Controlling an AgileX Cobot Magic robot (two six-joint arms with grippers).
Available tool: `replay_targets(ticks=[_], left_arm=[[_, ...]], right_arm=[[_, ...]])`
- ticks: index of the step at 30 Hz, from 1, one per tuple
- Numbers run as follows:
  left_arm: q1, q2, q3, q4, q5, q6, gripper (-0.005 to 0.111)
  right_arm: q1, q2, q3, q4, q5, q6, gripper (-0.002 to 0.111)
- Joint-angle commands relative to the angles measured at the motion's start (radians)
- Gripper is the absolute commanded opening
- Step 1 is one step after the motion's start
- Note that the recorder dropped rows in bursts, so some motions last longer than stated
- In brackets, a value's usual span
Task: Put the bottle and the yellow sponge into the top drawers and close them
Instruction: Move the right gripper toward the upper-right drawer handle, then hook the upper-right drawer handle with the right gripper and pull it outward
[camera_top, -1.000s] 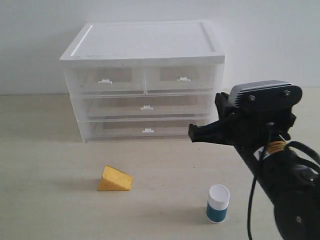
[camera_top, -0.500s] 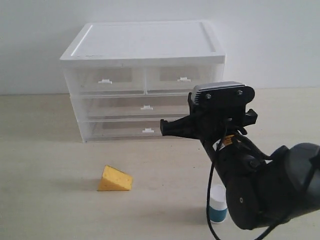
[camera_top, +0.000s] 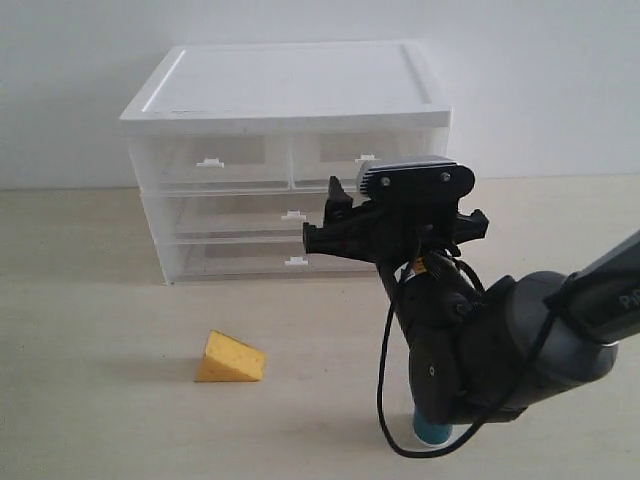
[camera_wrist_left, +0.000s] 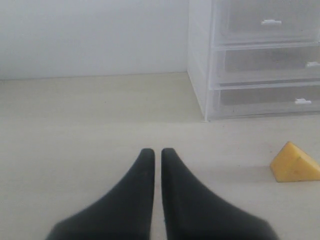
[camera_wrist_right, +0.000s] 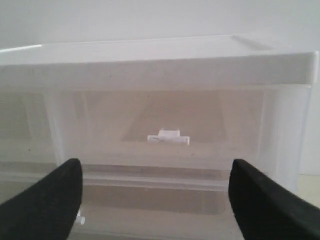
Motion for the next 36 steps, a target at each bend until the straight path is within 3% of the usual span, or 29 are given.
replay_targets(ticks=[1,13,23,36], left_arm=[[0.003,-0.004,0.003,-0.007,-0.004,-0.006,0.004],[0.003,-0.004,0.003,-0.007,-0.004,-0.006,0.004],[0.003,-0.004,0.003,-0.007,-0.004,-0.006,0.004],[0.003,-0.004,0.003,-0.007,-0.004,-0.006,0.004]], right_arm=[[0.000,0.000,-0.035,0.022,-0.012,-0.048,0.074],[-0.050,0.086,-0.158,0.047,-0.012,-0.102,0.074],[-0.111,0.090,-0.158,-0.036,-0.012,-0.098,0.074],[-0.119,0.127,-0.181,-0.085,-0.012,-0.098,0.074]])
